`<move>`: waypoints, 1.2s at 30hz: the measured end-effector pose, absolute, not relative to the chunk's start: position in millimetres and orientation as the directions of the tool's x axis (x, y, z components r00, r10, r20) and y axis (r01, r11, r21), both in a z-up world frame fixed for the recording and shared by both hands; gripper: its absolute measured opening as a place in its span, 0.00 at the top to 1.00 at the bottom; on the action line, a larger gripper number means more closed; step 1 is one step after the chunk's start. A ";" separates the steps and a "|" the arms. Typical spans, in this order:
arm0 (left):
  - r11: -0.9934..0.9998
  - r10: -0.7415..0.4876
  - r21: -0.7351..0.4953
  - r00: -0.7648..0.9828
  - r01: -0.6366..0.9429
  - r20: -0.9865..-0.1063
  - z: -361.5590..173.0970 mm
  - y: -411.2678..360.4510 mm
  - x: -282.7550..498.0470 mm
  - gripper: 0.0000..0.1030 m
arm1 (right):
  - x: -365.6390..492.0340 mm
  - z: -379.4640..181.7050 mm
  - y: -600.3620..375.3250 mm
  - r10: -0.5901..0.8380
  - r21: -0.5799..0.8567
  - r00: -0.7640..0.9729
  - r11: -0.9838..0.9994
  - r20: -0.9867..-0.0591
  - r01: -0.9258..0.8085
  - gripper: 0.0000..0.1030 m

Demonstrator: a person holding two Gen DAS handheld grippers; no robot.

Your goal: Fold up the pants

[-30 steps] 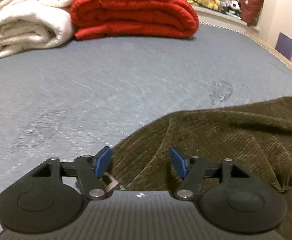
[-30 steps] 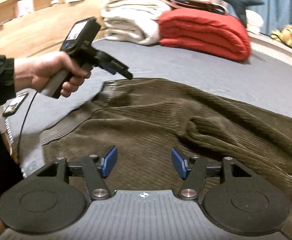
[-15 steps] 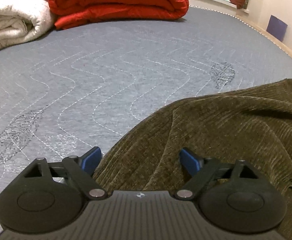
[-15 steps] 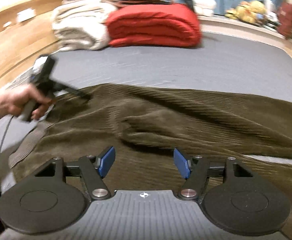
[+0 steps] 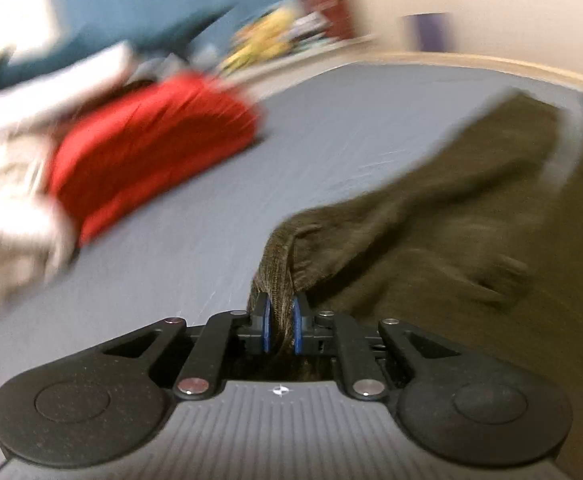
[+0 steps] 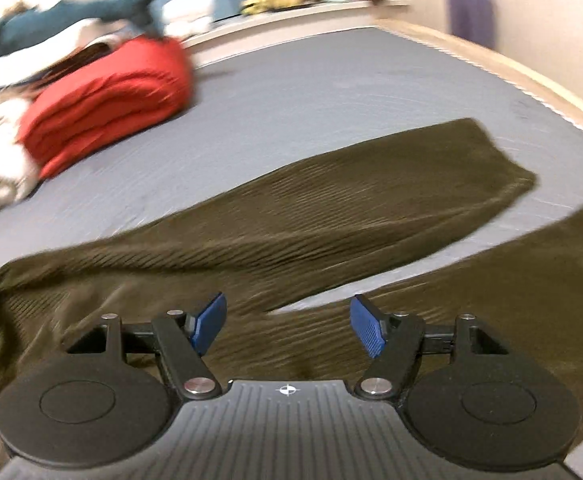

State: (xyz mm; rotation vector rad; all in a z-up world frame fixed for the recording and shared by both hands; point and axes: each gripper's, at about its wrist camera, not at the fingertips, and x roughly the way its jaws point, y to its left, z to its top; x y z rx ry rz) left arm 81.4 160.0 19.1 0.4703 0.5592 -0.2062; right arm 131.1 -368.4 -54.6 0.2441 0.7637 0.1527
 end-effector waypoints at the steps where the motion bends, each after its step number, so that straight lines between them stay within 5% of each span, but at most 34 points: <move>1: 0.808 -0.155 0.405 0.818 0.428 -0.555 23.7 151.5 53.7 0.91 | 134.1 -53.5 -376.6 0.213 0.289 0.718 0.957 -0.663 -0.016 0.31; 4: 0.640 -0.306 0.363 0.658 0.677 -0.688 16.1 138.4 -12.6 0.92 | 142.4 -55.0 -402.1 0.187 0.353 0.726 0.932 -0.661 0.081 0.31; 9: 0.578 -0.232 0.319 0.526 0.751 -0.818 -20.5 123.8 -50.9 0.82 | 148.6 -70.9 -418.5 0.212 0.424 0.692 0.893 -0.690 0.149 0.30; 12: 0.682 -0.335 0.259 0.607 0.684 -0.721 10.8 127.8 -47.4 0.42 | 149.6 -78.2 -410.3 0.226 0.419 0.674 0.897 -0.704 0.137 0.30; 13: 0.722 -0.365 0.225 0.636 0.655 -0.679 21.3 129.0 -43.3 0.37 | 149.0 -78.6 -406.7 0.225 0.414 0.672 0.900 -0.705 0.133 0.30; 16: 0.752 -0.368 0.221 0.674 0.621 -0.641 29.6 111.0 -32.9 0.37 | 149.7 -77.4 -396.7 0.234 0.410 0.676 0.906 -0.699 0.109 0.30; 21: 0.663 -0.279 0.351 0.654 0.661 -0.703 -9.6 66.6 -14.7 0.37 | 152.2 -75.3 -402.9 0.217 0.420 0.699 0.898 -0.681 0.130 0.32; 25: 0.570 -0.288 0.373 0.603 0.732 -0.744 -37.6 43.5 -8.8 0.37 | 160.7 -77.8 -413.1 0.229 0.481 0.733 0.864 -0.640 0.150 0.61; 29: 0.532 -0.259 0.378 0.571 0.757 -0.779 -58.2 33.7 -4.1 0.38 | 176.6 -85.7 -415.7 0.277 0.554 0.739 0.818 -0.614 0.155 0.62; 36: 0.492 -0.176 0.450 0.592 0.745 -0.787 -78.3 31.9 7.8 0.74 | 216.3 -111.4 -409.2 0.309 0.610 0.712 0.764 -0.631 0.209 0.53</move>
